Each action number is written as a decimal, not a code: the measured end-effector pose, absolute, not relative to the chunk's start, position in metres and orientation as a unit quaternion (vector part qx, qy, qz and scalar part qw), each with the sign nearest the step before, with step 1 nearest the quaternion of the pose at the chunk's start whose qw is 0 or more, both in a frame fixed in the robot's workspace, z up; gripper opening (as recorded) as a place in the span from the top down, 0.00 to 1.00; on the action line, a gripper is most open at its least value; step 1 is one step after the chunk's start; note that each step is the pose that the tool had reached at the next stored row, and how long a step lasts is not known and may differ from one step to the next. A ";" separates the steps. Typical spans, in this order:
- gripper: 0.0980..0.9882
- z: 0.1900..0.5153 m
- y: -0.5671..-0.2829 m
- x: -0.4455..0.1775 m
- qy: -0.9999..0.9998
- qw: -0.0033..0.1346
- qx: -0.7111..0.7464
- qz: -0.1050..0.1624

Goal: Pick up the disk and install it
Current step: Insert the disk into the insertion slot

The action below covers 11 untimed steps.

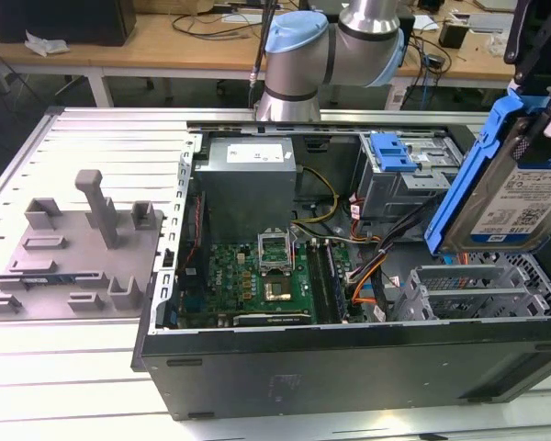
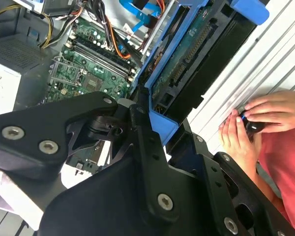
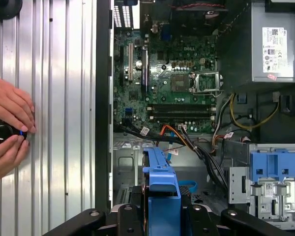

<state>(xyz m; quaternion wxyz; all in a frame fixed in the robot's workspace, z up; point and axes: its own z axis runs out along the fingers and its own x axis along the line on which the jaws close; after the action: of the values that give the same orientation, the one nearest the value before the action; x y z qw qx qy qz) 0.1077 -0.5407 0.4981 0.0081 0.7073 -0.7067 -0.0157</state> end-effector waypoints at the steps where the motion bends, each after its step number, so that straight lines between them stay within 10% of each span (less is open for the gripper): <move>1: 0.70 0.498 -0.541 0.108 -0.707 0.008 0.707 -0.016; 11: 0.70 0.496 -0.545 0.108 -0.707 0.001 0.707 -0.017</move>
<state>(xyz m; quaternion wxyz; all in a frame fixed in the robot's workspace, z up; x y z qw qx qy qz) 0.1078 -0.5446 0.4956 0.0015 0.7074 -0.7066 -0.0171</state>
